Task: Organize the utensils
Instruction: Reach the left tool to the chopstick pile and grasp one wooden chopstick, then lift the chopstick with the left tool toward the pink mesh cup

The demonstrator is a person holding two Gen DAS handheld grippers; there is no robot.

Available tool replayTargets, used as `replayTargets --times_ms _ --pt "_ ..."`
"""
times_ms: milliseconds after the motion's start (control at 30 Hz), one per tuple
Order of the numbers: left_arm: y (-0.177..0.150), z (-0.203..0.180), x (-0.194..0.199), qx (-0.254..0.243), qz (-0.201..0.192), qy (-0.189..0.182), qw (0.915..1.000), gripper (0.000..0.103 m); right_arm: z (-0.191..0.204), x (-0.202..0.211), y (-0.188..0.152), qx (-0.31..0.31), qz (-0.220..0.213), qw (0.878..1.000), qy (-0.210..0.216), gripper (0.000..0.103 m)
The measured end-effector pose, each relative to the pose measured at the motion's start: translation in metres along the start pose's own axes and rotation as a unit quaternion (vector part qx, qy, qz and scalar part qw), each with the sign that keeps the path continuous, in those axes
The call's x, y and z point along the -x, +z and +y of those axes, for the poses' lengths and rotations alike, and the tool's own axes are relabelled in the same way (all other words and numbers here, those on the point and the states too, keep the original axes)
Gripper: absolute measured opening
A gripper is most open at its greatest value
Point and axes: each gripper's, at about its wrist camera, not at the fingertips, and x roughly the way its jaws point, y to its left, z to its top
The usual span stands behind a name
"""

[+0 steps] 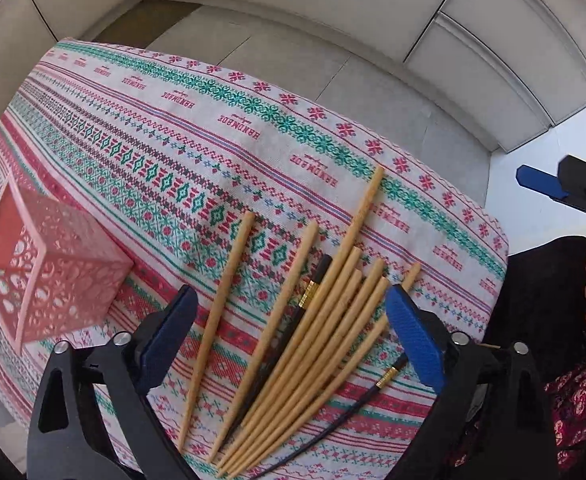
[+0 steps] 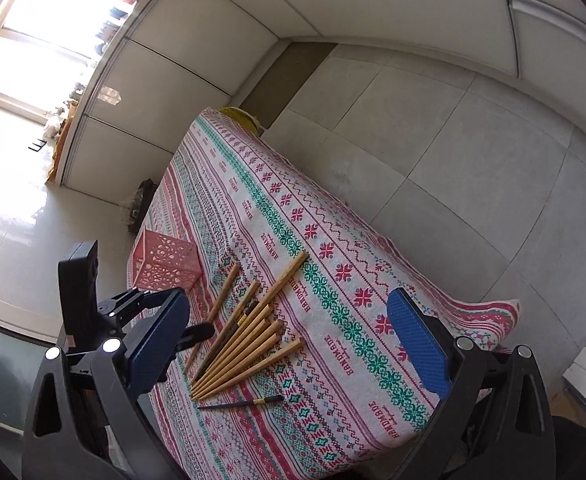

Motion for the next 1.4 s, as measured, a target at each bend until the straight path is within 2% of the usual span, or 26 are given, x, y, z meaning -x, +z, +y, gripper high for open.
replayTargets --times_ms 67,133,267,333,467,567,600,700,733,833,967,1067,1233,1400 --pt "0.010 0.010 -0.012 0.000 0.018 -0.001 0.9998 0.066 -0.005 -0.008 0.002 -0.018 0.013 1.000 0.002 0.096" --pt "0.017 0.018 -0.023 0.004 0.032 -0.008 0.9995 0.057 -0.009 -0.020 0.003 -0.036 0.033 0.999 0.009 0.096" --pt "0.023 0.024 -0.041 -0.004 0.051 0.002 0.9987 0.051 -0.009 -0.038 0.000 -0.050 0.062 0.997 0.010 0.096" --pt "0.022 0.026 -0.048 -0.014 0.062 0.007 0.9980 0.044 -0.006 -0.044 -0.002 -0.052 0.072 0.996 0.009 0.096" --pt "0.024 0.034 -0.055 -0.007 0.059 0.009 0.9982 0.034 0.002 -0.055 -0.004 -0.059 0.087 0.994 0.001 0.096" --pt "0.014 0.039 -0.048 -0.024 0.044 0.032 0.9982 0.028 0.002 -0.067 0.000 -0.084 0.103 0.991 -0.006 0.096" --pt "0.009 0.037 -0.046 -0.020 0.036 0.037 0.9985 0.027 0.002 -0.071 0.003 -0.094 0.109 0.990 -0.003 0.096" --pt "-0.002 0.032 -0.041 -0.007 0.006 0.047 0.9989 0.011 0.006 -0.084 0.010 -0.127 0.122 0.984 0.012 0.096" --pt "-0.009 0.028 -0.036 -0.003 -0.004 0.054 0.9985 0.009 0.010 -0.088 0.012 -0.129 0.127 0.984 0.009 0.095" --pt "-0.026 0.031 -0.021 0.023 -0.042 0.065 0.9967 0.009 0.020 -0.103 0.020 -0.123 0.136 0.983 -0.016 0.074" --pt "-0.058 0.037 0.028 0.048 -0.107 0.080 0.9900 0.009 0.029 -0.119 0.019 -0.118 0.154 0.980 -0.033 0.054" --pt "-0.082 0.031 0.061 0.071 -0.157 0.089 0.9810 0.009 0.033 -0.126 0.019 -0.120 0.154 0.979 -0.051 0.049" --pt "-0.115 0.013 0.108 0.107 -0.235 0.100 0.9608 0.009 0.036 -0.139 0.023 -0.126 0.157 0.973 -0.111 0.041" --pt "-0.143 0.000 0.137 0.146 -0.309 0.098 0.9347 0.009 0.053 -0.157 0.030 -0.105 0.172 0.960 -0.193 0.022"
